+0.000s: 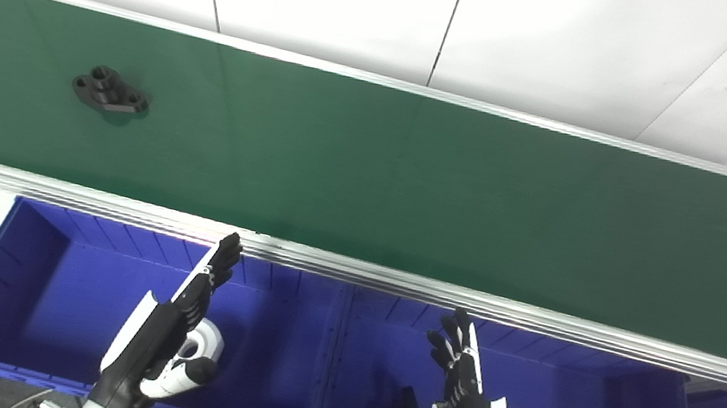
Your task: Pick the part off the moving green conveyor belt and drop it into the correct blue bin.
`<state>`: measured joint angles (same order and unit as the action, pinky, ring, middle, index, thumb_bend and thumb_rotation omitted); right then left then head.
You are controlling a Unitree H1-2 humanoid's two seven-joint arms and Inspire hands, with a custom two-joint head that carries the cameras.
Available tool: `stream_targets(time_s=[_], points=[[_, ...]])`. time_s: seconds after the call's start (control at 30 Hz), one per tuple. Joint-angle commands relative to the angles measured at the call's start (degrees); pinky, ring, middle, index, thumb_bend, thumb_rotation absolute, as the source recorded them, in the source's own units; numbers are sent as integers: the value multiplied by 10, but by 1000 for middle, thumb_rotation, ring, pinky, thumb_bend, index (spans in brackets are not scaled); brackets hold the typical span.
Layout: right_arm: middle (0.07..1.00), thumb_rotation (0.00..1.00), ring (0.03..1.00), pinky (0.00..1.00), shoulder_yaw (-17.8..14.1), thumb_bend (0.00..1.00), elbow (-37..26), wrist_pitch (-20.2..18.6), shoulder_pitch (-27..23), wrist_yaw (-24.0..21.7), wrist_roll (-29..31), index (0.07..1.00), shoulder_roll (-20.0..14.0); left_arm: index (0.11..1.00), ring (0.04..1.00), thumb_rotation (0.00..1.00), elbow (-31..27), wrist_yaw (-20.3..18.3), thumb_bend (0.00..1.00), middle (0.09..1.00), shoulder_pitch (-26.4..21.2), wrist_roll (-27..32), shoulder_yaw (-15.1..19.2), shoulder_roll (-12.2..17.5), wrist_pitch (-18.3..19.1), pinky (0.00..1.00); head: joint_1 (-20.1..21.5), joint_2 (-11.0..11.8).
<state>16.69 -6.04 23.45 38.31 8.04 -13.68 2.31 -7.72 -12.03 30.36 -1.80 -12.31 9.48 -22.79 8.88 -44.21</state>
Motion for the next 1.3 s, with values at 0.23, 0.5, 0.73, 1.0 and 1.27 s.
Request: stream_targets(time_s=[0.23,0.5,0.73,1.0,1.27], points=[[949,1000,897,899,7,921,28,35,-17,27,22,994,-28,1000,1000,797,43,10,912,1000,-12,-20,-13,-16,-40,997,-70,72],[969,1000,920,955,4,891,61,35,-35,33,58,1000,-58,1000,1000,756,86,20,910,1000,-33,-26,-36,-25,-41,984,-128,126],[966,1000,921,993,1,872,74,35,-47,24,81,1000,-70,1000,1000,751,102,36,884,1000,-44,-37,-49,-25,-41,934,-136,130],[978,988,946,1000,-9,852,72,35,-47,-8,109,1000,-78,1000,997,733,106,58,879,1000,-51,-48,-65,-28,-41,895,-152,124],[967,968,927,1000,-17,851,72,35,-46,-8,98,1000,-73,1000,1000,748,106,67,889,1000,-54,-48,-76,-22,-41,894,-144,117]])
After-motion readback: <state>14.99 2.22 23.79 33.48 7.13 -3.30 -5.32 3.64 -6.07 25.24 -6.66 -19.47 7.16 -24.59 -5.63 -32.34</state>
